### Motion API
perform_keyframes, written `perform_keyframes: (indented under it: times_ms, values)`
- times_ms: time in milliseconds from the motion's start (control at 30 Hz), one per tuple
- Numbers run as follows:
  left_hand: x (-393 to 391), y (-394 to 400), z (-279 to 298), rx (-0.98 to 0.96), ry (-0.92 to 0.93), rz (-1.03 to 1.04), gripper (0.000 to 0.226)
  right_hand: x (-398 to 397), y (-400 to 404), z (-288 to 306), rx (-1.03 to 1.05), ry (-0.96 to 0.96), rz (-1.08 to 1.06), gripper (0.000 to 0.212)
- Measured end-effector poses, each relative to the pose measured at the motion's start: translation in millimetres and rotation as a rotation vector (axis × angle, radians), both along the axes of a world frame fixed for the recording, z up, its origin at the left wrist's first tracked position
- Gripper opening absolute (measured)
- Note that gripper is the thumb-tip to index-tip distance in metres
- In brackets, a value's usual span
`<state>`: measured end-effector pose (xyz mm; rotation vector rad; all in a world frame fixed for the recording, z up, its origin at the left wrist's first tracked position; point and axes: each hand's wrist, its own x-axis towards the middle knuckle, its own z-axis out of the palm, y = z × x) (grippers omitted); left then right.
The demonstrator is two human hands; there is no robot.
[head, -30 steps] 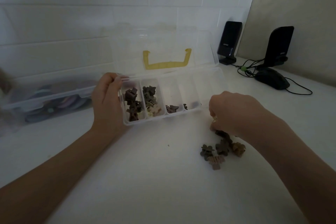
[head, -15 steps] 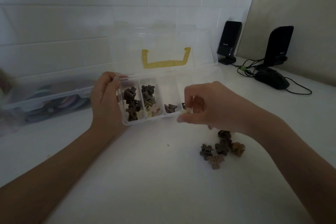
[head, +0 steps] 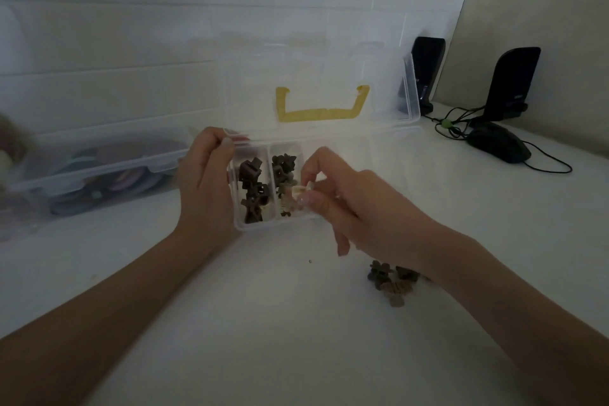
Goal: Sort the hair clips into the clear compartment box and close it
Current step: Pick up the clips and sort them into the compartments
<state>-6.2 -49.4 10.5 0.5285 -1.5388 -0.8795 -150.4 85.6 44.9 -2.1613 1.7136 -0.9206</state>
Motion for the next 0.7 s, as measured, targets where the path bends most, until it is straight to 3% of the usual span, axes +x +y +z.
perform_keyframes:
  times_ms: [133,233,400,533,700]
  values:
    - [0.7,-3.1,-0.5,0.031,0.006,-0.019,0.017,-17.3,-0.1,15.6,-0.153,-0.257,-0.122,0.022]
    - [-0.6,-1.6,3.0,0.042,0.019,-0.010,0.016,-37.5,-3.1,17.8,-0.265,-0.333,-0.270,0.013]
    - [-0.6,-4.4,4.9,0.096,-0.001,-0.017,0.022,-59.6,-7.9,8.3,-0.285,-0.315,-0.426,0.008]
    - [1.2,-11.8,1.4,0.121,-0.048,0.010,0.023,-69.0,-10.0,6.4,-0.309,-0.361,-0.426,0.011]
    - [3.0,-14.1,0.7,0.183,-0.056,0.009,0.023,-79.7,-8.1,3.9,-0.293,-0.239,-0.387,0.017]
